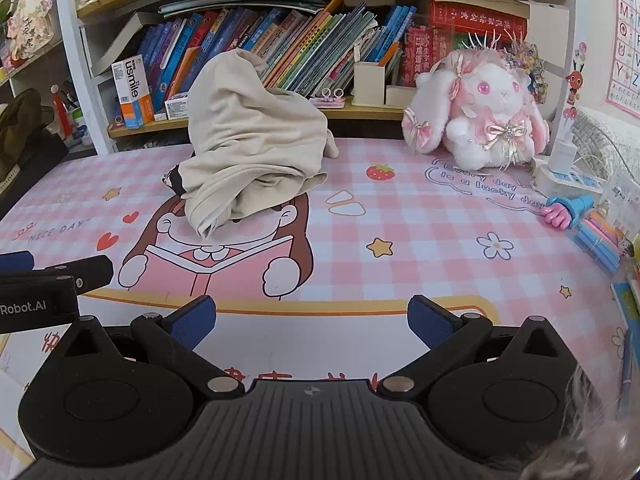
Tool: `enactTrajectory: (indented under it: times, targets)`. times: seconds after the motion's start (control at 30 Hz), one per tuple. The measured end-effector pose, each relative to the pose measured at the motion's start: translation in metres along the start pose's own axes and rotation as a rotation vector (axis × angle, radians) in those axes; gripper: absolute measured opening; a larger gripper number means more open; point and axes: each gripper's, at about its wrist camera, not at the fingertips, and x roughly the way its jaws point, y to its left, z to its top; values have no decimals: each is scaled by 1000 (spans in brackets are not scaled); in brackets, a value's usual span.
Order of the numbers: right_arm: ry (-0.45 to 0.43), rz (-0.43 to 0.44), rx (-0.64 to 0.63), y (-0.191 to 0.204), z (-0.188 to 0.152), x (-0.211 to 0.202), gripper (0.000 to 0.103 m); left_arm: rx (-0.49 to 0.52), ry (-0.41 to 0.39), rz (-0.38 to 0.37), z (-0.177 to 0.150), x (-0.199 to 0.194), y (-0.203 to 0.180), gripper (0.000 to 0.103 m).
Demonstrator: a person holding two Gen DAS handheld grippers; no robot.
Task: Fold clothes
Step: 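Move both grippers toward the crumpled cream T-shirt heap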
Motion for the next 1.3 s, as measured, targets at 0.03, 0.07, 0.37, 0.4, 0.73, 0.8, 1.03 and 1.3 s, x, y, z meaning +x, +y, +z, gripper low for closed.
enactTrajectory:
  times: [0.03, 0.07, 0.37, 0.4, 0.73, 0.8, 1.03, 1.3]
  targets:
    - [1, 0, 0, 0, 0, 0, 103, -1, 1, 2, 0, 0, 0, 103]
    - [2, -1, 1, 1, 0, 0, 103, -3, 2, 4, 0, 0, 0, 103]
    - [4, -4, 8, 1, -1, 0, 103, -11, 19, 7, 0, -1, 3, 103]
    - [4, -3, 9, 1, -1, -1, 103, -10, 21, 6, 0, -1, 3, 103]
    - [9, -1, 9, 1, -2, 0, 103, -13, 33, 4, 1, 1, 4, 103]
    - [11, -1, 9, 1, -2, 0, 103, -14, 36, 4, 0, 1, 4, 103]
    - [14, -4, 14, 1, -1, 2, 103, -13, 41, 2, -1, 3, 4, 103]
    - [19, -3, 16, 1, -2, 4, 103, -14, 47, 6, -2, 4, 4, 103]
